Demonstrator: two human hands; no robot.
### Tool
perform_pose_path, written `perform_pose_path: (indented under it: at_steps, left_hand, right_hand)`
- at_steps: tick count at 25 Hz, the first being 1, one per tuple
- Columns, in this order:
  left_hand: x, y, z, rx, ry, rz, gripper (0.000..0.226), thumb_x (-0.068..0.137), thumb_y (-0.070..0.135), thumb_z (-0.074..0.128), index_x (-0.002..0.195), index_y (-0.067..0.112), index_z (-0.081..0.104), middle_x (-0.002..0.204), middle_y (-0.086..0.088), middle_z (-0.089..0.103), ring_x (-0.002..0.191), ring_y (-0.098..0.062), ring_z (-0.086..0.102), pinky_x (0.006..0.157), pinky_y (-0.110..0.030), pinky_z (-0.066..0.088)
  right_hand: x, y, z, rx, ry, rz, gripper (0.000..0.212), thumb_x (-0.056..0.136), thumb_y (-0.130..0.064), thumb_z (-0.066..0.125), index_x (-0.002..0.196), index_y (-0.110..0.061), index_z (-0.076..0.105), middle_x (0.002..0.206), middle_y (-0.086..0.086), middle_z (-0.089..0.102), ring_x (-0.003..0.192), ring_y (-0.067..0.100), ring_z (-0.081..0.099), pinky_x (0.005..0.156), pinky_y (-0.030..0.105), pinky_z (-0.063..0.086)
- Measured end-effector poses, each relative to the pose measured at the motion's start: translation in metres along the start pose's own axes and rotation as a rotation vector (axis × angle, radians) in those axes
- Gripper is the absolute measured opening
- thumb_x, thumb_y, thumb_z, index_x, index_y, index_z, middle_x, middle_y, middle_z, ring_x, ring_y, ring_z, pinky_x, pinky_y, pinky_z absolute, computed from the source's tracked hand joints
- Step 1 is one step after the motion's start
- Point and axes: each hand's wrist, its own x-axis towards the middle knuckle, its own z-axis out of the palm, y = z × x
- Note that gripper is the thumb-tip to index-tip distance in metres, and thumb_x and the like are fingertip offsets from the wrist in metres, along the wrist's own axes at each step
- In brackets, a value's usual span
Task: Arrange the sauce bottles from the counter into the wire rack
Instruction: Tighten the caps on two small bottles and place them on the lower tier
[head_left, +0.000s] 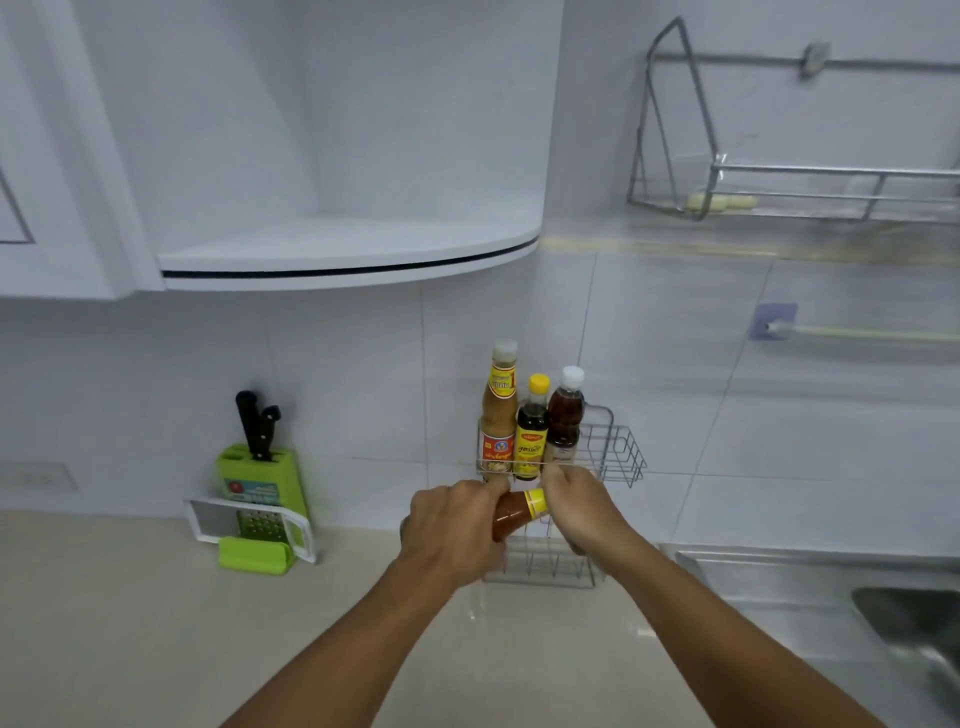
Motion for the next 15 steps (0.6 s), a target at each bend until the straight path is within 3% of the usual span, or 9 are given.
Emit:
perform_pose_path:
  at_steps: [2, 5, 6, 8, 10, 11, 13, 15]
  left_hand:
    - [0.002, -0.001, 0.004, -0.253, -0.107, -0.047, 0.049, 0.063, 0.039, 0.071, 0.110, 0.036, 0.057, 0.098, 0.004, 0.071, 0.084, -0.022, 0.070, 0.074, -0.039, 0.058]
    - [0.004, -0.007, 0.000, -0.902, -0.487, -0.095, 0.032, 0.064, 0.017, 0.076, 0.092, 0.023, 0.063, 0.082, -0.006, 0.067, 0.065, -0.021, 0.068, 0.066, -0.039, 0.059]
    - [0.005, -0.007, 0.000, -0.930, -0.528, -0.070, 0.029, 0.064, 0.014, 0.076, 0.089, 0.022, 0.063, 0.081, -0.006, 0.066, 0.064, -0.024, 0.068, 0.066, -0.040, 0.058]
    - [0.009, 0.001, 0.004, -0.663, -0.381, -0.040, 0.038, 0.062, 0.025, 0.078, 0.096, 0.031, 0.062, 0.091, -0.002, 0.069, 0.076, -0.026, 0.070, 0.070, -0.039, 0.058]
    - [0.013, 0.010, 0.012, -0.233, -0.108, -0.011, 0.051, 0.065, 0.037, 0.076, 0.112, 0.037, 0.056, 0.104, 0.003, 0.070, 0.091, -0.024, 0.068, 0.075, -0.036, 0.054]
    - [0.015, 0.013, 0.016, -0.150, -0.030, -0.024, 0.053, 0.067, 0.039, 0.075, 0.116, 0.038, 0.053, 0.108, 0.003, 0.069, 0.095, -0.024, 0.067, 0.076, -0.035, 0.053]
    - [0.019, 0.016, 0.021, -0.299, -0.073, -0.106, 0.060, 0.065, 0.039, 0.075, 0.119, 0.038, 0.049, 0.110, 0.002, 0.066, 0.095, -0.023, 0.066, 0.075, -0.034, 0.054]
    - [0.025, 0.017, 0.029, -0.608, -0.205, -0.159, 0.068, 0.059, 0.038, 0.079, 0.117, 0.037, 0.043, 0.110, 0.004, 0.061, 0.095, -0.017, 0.064, 0.075, -0.033, 0.057]
  right_hand:
    - [0.002, -0.005, -0.012, -0.046, -0.077, -0.068, 0.035, 0.104, -0.028, 0.037, 0.082, -0.012, 0.059, 0.068, 0.001, 0.057, 0.058, 0.013, 0.049, 0.053, 0.028, 0.034]
    - [0.000, -0.008, -0.027, -0.162, -0.107, -0.395, 0.024, 0.104, -0.025, 0.044, 0.100, -0.020, 0.067, 0.068, -0.019, 0.063, 0.063, -0.004, 0.055, 0.056, 0.016, 0.035]
    - [0.001, -0.007, -0.027, -0.190, -0.102, -0.442, 0.024, 0.104, -0.022, 0.043, 0.101, -0.019, 0.066, 0.066, -0.019, 0.061, 0.061, -0.003, 0.055, 0.055, 0.016, 0.036]
    - [0.009, 0.001, -0.022, -0.253, -0.056, -0.372, 0.028, 0.104, -0.022, 0.038, 0.094, -0.011, 0.061, 0.069, -0.007, 0.059, 0.061, 0.008, 0.054, 0.055, 0.031, 0.043]
    - [0.017, 0.009, -0.017, -0.087, -0.085, -0.060, 0.032, 0.102, -0.026, 0.037, 0.083, -0.008, 0.055, 0.061, 0.005, 0.049, 0.048, 0.019, 0.045, 0.045, 0.031, 0.037]
    - [0.016, 0.013, -0.016, 0.113, -0.131, 0.081, 0.031, 0.101, -0.030, 0.040, 0.081, -0.010, 0.053, 0.055, 0.003, 0.042, 0.042, 0.017, 0.038, 0.042, 0.026, 0.031]
    - [0.012, 0.020, -0.019, 0.502, -0.235, 0.187, 0.030, 0.099, -0.038, 0.059, 0.088, -0.011, 0.061, 0.052, -0.001, 0.043, 0.041, 0.014, 0.037, 0.042, 0.023, 0.033]
    - [0.006, 0.028, -0.018, 0.563, -0.340, 0.115, 0.032, 0.091, -0.039, 0.075, 0.106, -0.011, 0.072, 0.066, 0.002, 0.068, 0.049, 0.017, 0.055, 0.048, 0.028, 0.051]
